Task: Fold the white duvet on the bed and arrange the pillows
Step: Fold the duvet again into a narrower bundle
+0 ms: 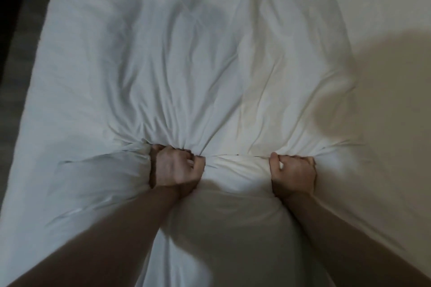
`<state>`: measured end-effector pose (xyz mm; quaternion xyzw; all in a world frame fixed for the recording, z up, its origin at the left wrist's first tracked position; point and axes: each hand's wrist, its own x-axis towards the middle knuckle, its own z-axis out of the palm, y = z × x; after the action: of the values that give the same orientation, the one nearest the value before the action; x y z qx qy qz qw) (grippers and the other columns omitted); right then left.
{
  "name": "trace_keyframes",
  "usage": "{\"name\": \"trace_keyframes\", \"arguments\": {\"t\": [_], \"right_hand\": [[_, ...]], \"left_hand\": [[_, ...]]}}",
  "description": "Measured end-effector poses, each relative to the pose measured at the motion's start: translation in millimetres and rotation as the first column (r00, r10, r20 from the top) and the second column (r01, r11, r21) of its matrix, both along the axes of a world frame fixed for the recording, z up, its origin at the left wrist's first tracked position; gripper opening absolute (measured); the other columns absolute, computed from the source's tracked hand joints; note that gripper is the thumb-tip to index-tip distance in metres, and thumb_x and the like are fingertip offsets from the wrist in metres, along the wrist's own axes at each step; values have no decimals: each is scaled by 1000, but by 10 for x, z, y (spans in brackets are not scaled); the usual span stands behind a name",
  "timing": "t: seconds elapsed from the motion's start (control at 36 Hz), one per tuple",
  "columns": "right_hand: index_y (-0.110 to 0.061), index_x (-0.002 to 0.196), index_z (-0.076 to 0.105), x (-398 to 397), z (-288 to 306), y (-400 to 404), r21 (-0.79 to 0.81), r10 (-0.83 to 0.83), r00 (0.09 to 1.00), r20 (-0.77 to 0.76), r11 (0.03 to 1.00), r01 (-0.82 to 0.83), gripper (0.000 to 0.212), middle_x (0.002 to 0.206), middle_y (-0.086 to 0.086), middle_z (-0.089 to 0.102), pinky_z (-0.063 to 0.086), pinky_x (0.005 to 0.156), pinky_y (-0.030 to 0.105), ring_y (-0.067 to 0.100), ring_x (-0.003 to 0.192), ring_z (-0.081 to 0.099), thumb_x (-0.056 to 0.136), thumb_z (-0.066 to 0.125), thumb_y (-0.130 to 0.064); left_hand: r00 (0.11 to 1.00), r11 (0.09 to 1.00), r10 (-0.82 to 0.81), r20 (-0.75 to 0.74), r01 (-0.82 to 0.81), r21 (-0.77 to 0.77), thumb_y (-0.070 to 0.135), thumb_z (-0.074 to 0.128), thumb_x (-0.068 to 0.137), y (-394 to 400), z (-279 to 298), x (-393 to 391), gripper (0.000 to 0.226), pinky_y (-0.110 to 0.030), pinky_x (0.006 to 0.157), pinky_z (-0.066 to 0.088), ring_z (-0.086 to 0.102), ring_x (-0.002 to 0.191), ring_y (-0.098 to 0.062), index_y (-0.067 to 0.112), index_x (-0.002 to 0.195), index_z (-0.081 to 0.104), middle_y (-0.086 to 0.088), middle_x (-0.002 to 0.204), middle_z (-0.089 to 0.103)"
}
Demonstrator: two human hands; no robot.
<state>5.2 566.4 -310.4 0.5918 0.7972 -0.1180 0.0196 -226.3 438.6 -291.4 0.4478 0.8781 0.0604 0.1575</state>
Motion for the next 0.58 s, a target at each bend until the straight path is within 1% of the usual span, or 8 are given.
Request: {"name": "trace_keyframes", "arguments": {"t": [0.11,0.22,0.31,0.39,0.44,0.5,0.56,0.58], "right_hand": [[-13,56,71,-19,-16,9,16,-40,998,-47,999,41,58,57,11,66,35,76,37,31,59,63,87,34,-45],[-17,60,74,-19,81,-10,37,-49,995,-86,998,52,51,62,9,70,38,77,35,31,64,61,88,42,-44],[-18,66,77,14,144,-26,16,-50,989,-139,998,53,43,71,10,73,40,81,34,31,72,63,93,51,-38],[-17,72,78,40,218,-45,9,-51,982,-180,999,53,40,80,11,73,38,85,34,31,82,66,93,52,-39],[-17,74,78,69,292,-72,1,-59,976,-208,998,61,41,84,12,73,40,84,34,30,86,67,93,51,-40],[-14,76,77,123,430,-117,-15,-65,973,-223,998,63,42,85,13,73,45,81,35,31,86,68,93,49,-40],[-9,69,74,231,639,-155,-1,-48,967,-249,999,50,45,76,16,71,50,72,37,35,77,69,93,48,-37],[-9,65,69,308,773,-164,-28,-52,960,-275,999,46,45,70,15,69,51,68,38,35,72,68,92,47,-38]], "left_hand": [[999,999,-22,-44,21,-28,42,53,73,19,-70,-17,43,-37,84,38,62,62,-30,12,43,58,-4,52,64],[996,1000,-29,-83,28,-10,50,40,74,26,-83,-5,51,-37,84,40,65,65,-28,12,46,61,-4,56,67],[996,1000,3,-89,-2,11,56,31,73,28,-55,14,56,-34,82,41,67,68,-28,14,45,55,-4,60,69],[996,1000,14,-91,-15,-5,60,26,71,21,64,51,55,-35,84,41,67,73,-28,18,45,49,-4,64,70],[989,997,-35,-143,25,-75,60,29,76,11,235,76,54,-35,88,39,67,84,-28,20,56,60,-4,79,73],[985,985,-108,-134,88,-147,59,32,83,-26,444,98,52,-35,87,40,65,95,-28,25,77,71,-3,97,74],[990,969,-136,-24,128,-213,64,29,82,-99,725,63,54,-34,84,44,63,101,-26,32,94,71,-1,109,71],[989,961,-133,60,143,-236,69,27,80,-146,884,32,58,-34,84,46,63,100,-26,35,96,70,-2,109,71]]}}
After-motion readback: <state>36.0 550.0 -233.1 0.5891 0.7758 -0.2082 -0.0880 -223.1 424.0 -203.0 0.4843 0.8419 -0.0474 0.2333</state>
